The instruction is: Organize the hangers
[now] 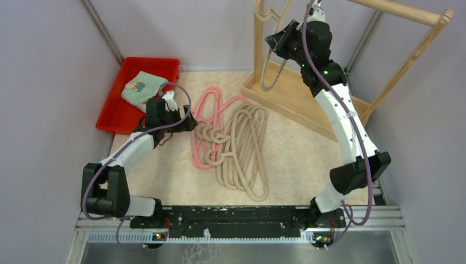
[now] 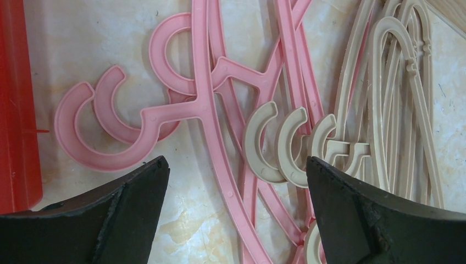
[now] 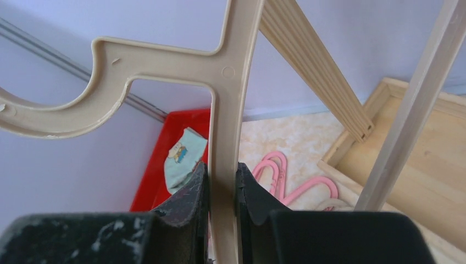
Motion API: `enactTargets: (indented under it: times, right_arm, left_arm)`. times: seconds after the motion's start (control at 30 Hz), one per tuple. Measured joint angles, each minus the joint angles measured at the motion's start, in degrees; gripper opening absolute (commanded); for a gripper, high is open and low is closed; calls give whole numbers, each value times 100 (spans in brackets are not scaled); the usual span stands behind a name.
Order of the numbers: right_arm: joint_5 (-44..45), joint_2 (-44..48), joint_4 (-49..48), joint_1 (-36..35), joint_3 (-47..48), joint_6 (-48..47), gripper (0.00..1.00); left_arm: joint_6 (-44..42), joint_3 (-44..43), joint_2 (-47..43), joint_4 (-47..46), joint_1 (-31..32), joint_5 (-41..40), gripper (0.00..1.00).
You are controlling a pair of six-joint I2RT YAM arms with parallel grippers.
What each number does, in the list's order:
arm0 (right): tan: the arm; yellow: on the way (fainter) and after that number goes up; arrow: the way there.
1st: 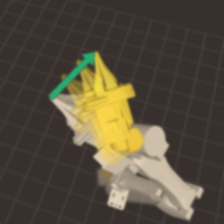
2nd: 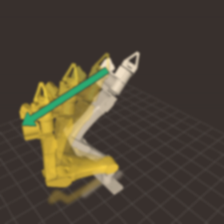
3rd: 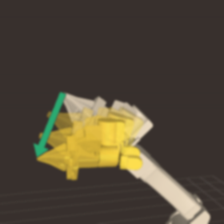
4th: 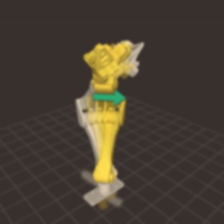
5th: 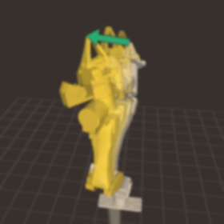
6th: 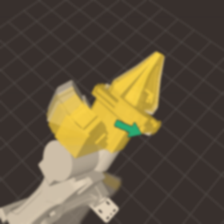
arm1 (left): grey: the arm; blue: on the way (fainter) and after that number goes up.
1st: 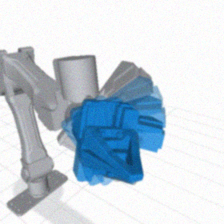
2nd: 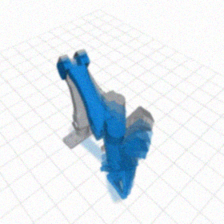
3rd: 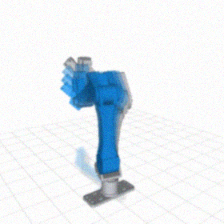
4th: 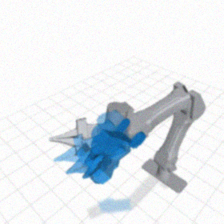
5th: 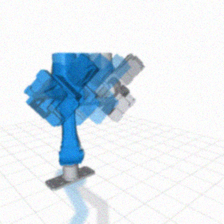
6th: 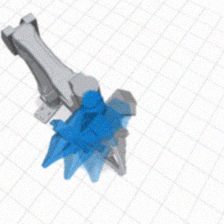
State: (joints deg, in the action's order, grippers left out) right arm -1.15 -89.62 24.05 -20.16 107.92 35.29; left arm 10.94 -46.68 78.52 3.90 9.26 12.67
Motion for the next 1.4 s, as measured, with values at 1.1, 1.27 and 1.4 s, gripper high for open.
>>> enactTargets:
  times: [1.1, 1.27, 1.4]
  right_arm:
    - [120, -463, -1882, 1211, -411, 2205, 0]
    - [238, -474, -1768, 1392, -476, 2514, 0]
    - [136, -472, -1764, 1510, -476, 2747, 0]
  left_arm:
    - [-337, -11, 127, 81, -2, -15, 100]
    - [-356, -33, 190, 146, -2, -20, 100]
    - [-372, -48, 205, 166, 0, -31, 100]
